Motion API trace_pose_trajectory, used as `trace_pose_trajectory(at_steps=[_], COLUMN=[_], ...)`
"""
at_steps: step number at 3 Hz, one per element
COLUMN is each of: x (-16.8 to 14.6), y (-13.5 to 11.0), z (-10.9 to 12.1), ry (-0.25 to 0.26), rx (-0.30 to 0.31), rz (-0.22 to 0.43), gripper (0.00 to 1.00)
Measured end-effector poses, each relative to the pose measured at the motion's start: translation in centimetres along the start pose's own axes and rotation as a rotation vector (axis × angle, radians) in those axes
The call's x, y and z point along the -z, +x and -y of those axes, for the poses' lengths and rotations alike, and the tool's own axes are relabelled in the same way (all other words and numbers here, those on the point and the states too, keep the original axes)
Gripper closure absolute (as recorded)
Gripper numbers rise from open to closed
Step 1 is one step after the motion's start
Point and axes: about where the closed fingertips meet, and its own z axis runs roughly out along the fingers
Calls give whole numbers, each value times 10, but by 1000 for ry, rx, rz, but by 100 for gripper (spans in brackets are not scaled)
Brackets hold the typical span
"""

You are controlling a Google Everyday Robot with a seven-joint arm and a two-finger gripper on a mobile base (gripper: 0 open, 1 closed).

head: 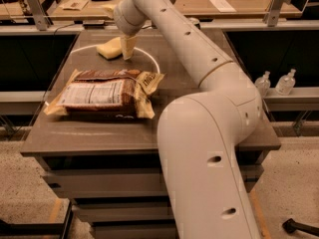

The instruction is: Move sponge near brown chip bag

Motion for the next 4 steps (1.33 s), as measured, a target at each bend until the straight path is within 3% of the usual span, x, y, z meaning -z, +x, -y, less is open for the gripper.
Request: trace_pose_trajectory(at_steps=[1, 3, 4], x=[0, -7, -20], y=[0, -10, -21], z=[0, 29, 24], ry=[0, 91, 64], rx=[0, -15, 11], rz=[0, -1, 21], gripper=[0, 0, 9])
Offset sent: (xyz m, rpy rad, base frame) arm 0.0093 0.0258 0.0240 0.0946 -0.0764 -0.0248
